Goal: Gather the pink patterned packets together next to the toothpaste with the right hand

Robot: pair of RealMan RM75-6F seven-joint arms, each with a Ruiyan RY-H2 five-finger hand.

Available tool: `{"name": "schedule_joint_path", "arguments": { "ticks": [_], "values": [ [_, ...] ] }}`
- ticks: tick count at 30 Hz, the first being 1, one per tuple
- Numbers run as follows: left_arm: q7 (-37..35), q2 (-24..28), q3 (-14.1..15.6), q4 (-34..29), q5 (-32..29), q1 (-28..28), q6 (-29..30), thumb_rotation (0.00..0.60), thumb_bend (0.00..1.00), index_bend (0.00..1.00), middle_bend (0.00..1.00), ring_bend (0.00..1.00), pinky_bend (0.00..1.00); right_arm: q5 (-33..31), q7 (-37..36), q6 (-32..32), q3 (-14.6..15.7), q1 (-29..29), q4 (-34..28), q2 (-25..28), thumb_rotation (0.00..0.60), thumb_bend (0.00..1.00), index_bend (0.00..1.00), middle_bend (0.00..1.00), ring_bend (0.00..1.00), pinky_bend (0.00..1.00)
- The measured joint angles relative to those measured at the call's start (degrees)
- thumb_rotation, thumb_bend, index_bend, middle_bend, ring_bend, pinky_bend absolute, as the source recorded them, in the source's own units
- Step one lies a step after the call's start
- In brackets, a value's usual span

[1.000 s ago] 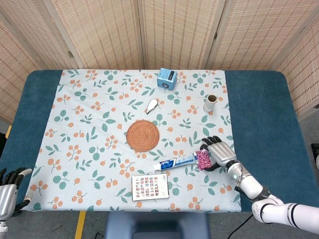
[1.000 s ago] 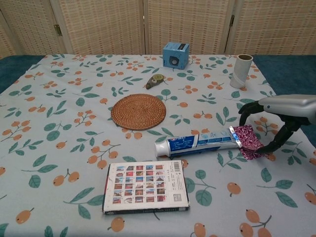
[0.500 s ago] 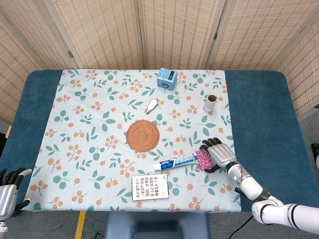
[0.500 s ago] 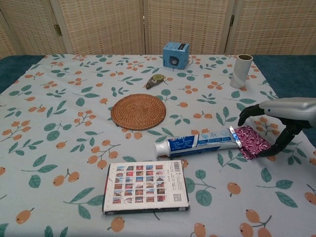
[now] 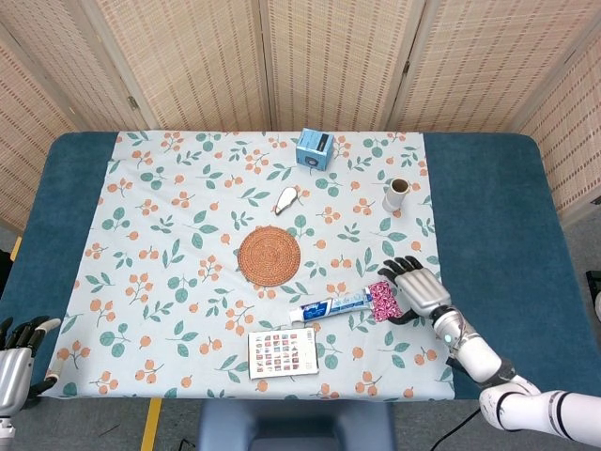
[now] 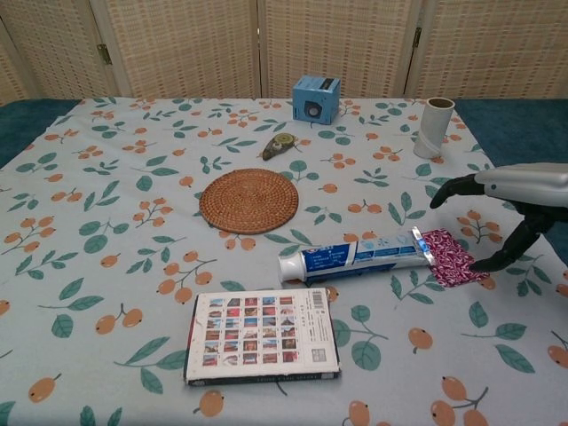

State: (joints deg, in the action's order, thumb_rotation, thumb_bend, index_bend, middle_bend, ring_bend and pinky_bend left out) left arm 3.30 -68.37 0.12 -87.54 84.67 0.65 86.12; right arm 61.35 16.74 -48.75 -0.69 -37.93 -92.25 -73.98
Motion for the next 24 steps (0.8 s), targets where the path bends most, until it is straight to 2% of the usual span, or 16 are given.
{"name": "schedule_joint_path", "arguments": {
  "ticks": [2, 7, 18, 24],
  "values": [
    [0.0, -0.03, -0.05, 0.03, 0.04, -0.04, 0.03, 0.6, 0.43, 0.24, 0.2, 0.2, 0.0, 0.79, -0.62, -2.05, -0.07, 1.06, -1.07, 0.99, 0.476, 0.22, 0.15, 0.1, 0.0, 0.0],
    [0.43, -0.15, -0.32, -0.21, 0.17, -0.18, 0.34, 0.6, 0.43, 0.24, 0.2, 0.2, 0.0, 4.0, -1.44, -10.8, 0.09, 5.34, -3.51, 3.21, 0.596, 0.22, 0.15, 0.1, 0.0, 0.0],
    [4.45, -0.87, -1.36, -2.52, 1.0, 0.49, 4.35, 0.6, 0.43, 0.25, 0.2, 0.19, 0.0, 16.84, -4.06, -36.39, 2.87, 21.05, -5.37, 5.99, 0.6, 0.22, 0.15, 0.1, 0.0, 0.0],
    [7.45, -2.2, -2.26, -3.04, 1.68, 0.84, 6.71, 0.6, 0.43, 0.25, 0.2, 0.19, 0.0, 19.65, -8.21, -39.4, 3.26, 25.35, -4.2, 6.99, 0.6, 0.22, 0.15, 0.1, 0.0, 0.0]
  ]
}}
